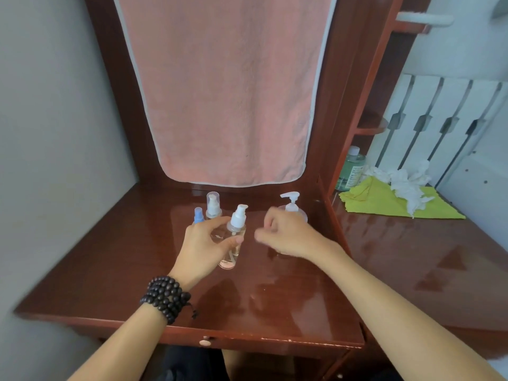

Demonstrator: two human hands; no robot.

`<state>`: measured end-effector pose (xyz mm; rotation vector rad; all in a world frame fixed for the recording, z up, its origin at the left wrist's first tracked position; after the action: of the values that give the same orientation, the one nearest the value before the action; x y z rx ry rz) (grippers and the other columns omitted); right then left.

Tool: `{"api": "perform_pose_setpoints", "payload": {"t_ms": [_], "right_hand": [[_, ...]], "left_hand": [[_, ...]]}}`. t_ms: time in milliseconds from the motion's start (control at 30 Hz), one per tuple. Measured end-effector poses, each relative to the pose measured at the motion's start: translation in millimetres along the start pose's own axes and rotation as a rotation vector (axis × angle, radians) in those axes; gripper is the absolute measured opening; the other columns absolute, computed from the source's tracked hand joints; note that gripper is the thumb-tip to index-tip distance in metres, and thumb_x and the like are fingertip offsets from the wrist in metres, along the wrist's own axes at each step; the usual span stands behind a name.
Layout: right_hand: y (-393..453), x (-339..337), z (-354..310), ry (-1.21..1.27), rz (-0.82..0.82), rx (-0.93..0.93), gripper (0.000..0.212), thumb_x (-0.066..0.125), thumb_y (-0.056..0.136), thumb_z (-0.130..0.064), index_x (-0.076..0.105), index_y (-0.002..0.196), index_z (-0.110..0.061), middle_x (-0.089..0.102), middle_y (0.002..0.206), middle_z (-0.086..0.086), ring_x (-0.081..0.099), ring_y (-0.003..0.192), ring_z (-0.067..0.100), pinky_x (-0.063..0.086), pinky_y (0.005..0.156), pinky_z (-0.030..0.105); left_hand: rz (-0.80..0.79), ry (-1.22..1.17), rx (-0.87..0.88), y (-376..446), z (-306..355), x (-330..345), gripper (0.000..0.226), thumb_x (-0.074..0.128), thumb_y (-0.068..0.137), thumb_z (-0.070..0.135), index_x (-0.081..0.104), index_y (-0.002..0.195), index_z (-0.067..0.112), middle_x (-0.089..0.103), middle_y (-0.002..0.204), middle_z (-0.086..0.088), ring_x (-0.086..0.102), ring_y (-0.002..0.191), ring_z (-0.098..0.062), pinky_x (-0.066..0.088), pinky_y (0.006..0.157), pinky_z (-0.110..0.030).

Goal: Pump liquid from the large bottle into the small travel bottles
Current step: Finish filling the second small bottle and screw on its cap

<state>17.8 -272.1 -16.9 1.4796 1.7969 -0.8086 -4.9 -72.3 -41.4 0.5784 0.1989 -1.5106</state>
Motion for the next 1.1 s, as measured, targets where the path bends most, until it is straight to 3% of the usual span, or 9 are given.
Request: {"api": "perform_pose_setpoints", "payload": {"t_ms": [100,200,300,400,533,633,767,967,1100], "right_hand": [[7.2,-23.3,-12.6,0.414,0.148,-0.062,0.013,0.056,0.095,-0.036,0.068,0.096,-0.038,0.075,0.075,-0.006,0.066,0.075,0.003,0.048,0.079,0.028],[9.0,-28.2,-20.0,0.647,0.157,-0.191,0.016,0.059,0.105,-0.031,0.07,0.111,-0.04,0.079,0.098,-0.004,0.071,0.093,0.006,0.049,0.083,0.022],[10.5,-21.0,-19.2,0.674,0.185,-0.271,0.014,0.07,0.099,-0.03,0.067,0.112,-0.033,0.079,0.107,0.0,0.072,0.104,0.014,0.052,0.097,0.031],[10.4,-17.7,-18.1,0.689,0.18,-0.324,0.017,0.076,0.095,-0.023,0.064,0.107,-0.025,0.08,0.106,0.003,0.074,0.104,0.018,0.055,0.099,0.037],[8.0,-12.1,-18.9,0.547,0.167,-0.351,0.019,0.08,0.089,-0.007,0.067,0.101,-0.013,0.079,0.107,0.002,0.074,0.102,0.009,0.049,0.083,0.012],[7.0,-6.6,-16.2,0.473,0.202,-0.371,0.016,0.08,0.088,-0.005,0.071,0.102,-0.006,0.079,0.106,0.001,0.072,0.101,0.004,0.049,0.086,0.01],[9.3,2.5,-12.5,0.46,0.222,-0.373,0.014,0.08,0.088,-0.006,0.071,0.095,-0.012,0.078,0.1,-0.007,0.071,0.095,-0.005,0.048,0.083,0.008],[14.4,12.9,-12.7,0.42,0.189,-0.363,0.018,0.078,0.09,-0.008,0.065,0.095,-0.02,0.078,0.103,-0.008,0.072,0.098,0.001,0.048,0.08,0.009],[27.2,16.6,-18.0,0.403,0.302,-0.341,0.02,0.078,0.088,-0.007,0.065,0.09,-0.022,0.078,0.097,-0.01,0.072,0.094,-0.001,0.046,0.078,0.007]], "left_hand": [[-0.031,-0.045,0.005,-3.4,-0.3,3.1,0.026,0.078,0.081,0.023,0.07,0.102,0.036,0.072,0.091,0.014,0.063,0.089,0.007,0.043,0.079,-0.013],[-0.048,-0.059,0.021,-4.9,3.0,6.9,0.024,0.076,0.082,0.021,0.07,0.102,0.034,0.072,0.091,0.016,0.062,0.089,0.009,0.044,0.077,-0.011],[-0.059,-0.054,0.04,-3.9,6.2,8.8,0.023,0.076,0.083,0.02,0.069,0.099,0.035,0.071,0.09,0.017,0.061,0.089,0.011,0.042,0.076,-0.007],[-0.064,-0.052,0.043,-2.0,4.1,9.4,0.022,0.076,0.082,0.021,0.07,0.1,0.032,0.072,0.091,0.016,0.062,0.09,0.009,0.042,0.079,-0.01],[-0.06,-0.059,0.06,1.9,3.6,10.6,0.023,0.076,0.082,0.02,0.072,0.104,0.027,0.073,0.091,0.014,0.066,0.09,0.003,0.046,0.081,-0.016],[-0.058,-0.077,0.064,2.9,2.1,13.7,0.025,0.076,0.083,0.019,0.07,0.103,0.032,0.073,0.091,0.015,0.066,0.09,0.003,0.048,0.082,-0.018],[-0.031,-0.087,0.047,0.9,-3.0,20.5,0.027,0.072,0.085,0.015,0.068,0.101,0.036,0.073,0.093,0.013,0.065,0.091,-0.002,0.049,0.083,-0.021],[-0.091,-0.094,-0.008,3.4,-20.5,21.8,0.032,0.072,0.086,0.024,0.067,0.117,0.031,0.072,0.105,0.016,0.067,0.102,-0.005,0.053,0.096,-0.038],[-0.071,-0.041,-0.055,0.0,-32.9,7.1,0.051,0.073,0.084,0.035,0.056,0.132,0.03,0.066,0.12,0.017,0.062,0.111,-0.001,0.048,0.098,-0.026]]}}
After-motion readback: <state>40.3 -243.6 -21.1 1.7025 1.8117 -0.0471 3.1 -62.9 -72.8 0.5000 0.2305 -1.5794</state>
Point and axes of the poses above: each hand's wrist, its own y-axis towards the middle knuckle, its own x-axis out of the palm, z = x × y, the point moved 2 cm from there along y, towards the middle knuckle
